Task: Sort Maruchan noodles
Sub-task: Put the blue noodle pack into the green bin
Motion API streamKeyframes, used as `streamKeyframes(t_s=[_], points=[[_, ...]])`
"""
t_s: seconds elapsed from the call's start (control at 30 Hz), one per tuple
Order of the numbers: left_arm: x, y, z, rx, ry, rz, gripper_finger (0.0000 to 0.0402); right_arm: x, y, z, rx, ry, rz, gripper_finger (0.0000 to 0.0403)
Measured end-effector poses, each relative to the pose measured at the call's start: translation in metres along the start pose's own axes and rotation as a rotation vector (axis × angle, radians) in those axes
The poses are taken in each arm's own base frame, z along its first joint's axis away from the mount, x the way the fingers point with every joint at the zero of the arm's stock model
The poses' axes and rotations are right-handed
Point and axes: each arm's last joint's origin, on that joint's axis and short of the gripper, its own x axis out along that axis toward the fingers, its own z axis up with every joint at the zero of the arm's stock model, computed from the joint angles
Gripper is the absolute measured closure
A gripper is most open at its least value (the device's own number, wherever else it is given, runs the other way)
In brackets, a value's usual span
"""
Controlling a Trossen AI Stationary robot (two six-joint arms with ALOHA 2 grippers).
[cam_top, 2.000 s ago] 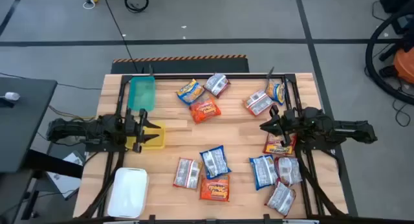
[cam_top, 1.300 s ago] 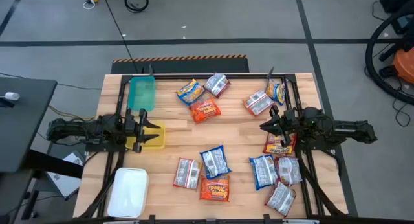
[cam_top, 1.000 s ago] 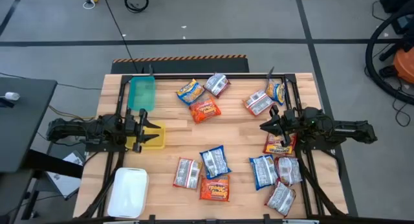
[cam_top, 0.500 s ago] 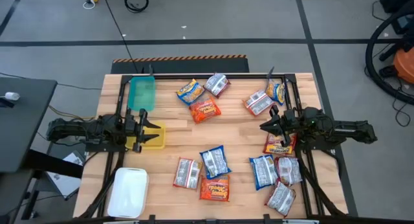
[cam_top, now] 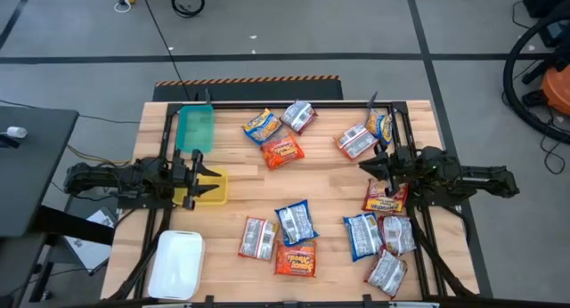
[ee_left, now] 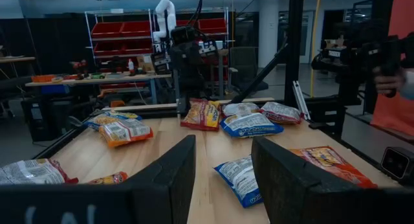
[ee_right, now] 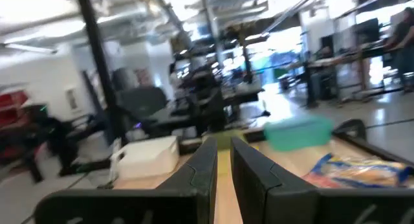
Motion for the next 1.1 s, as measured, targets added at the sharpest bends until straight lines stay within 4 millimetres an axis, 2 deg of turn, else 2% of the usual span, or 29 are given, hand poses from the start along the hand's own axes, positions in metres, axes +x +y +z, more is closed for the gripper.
streamKeyframes(t_s=[0.17,0.4,0.5,0.6,0.73,0.87,0.97,1.1], points=[[0.000,0.000,0.000,0.000,0.000,0.000,0.0246,0.000,0.001,0.005,0.079,-0.058,0.002,0.0353],[0.000,0.000,0.000,0.000,0.000,0.000,0.0246,0.005,0.002,0.011,0.053,-0.124,-0.007,0.0353],[0.000,0.000,0.000,0.000,0.000,0.000,0.0246,0.016,0.009,0.014,0.020,-0.071,0.070,0.0353],[0.000,0.000,0.000,0.000,0.000,0.000,0.0246,0.039,0.021,0.019,-0.041,0.027,0.100,0.0353],[0.000,0.000,0.000,0.000,0.000,0.000,0.0246,0.084,0.050,0.016,-0.124,0.210,0.181,0.0353],[0.000,0.000,0.000,0.000,0.000,0.000,0.0246,0.126,0.092,-0.005,-0.189,0.369,0.255,0.0353],[0.000,0.000,0.000,0.000,0.000,0.000,0.0246,0.145,0.123,-0.026,-0.237,0.485,0.264,0.0353],[0.000,0.000,0.000,0.000,0.000,0.001,0.0246,0.157,0.163,-0.054,-0.326,0.641,0.252,0.0350]])
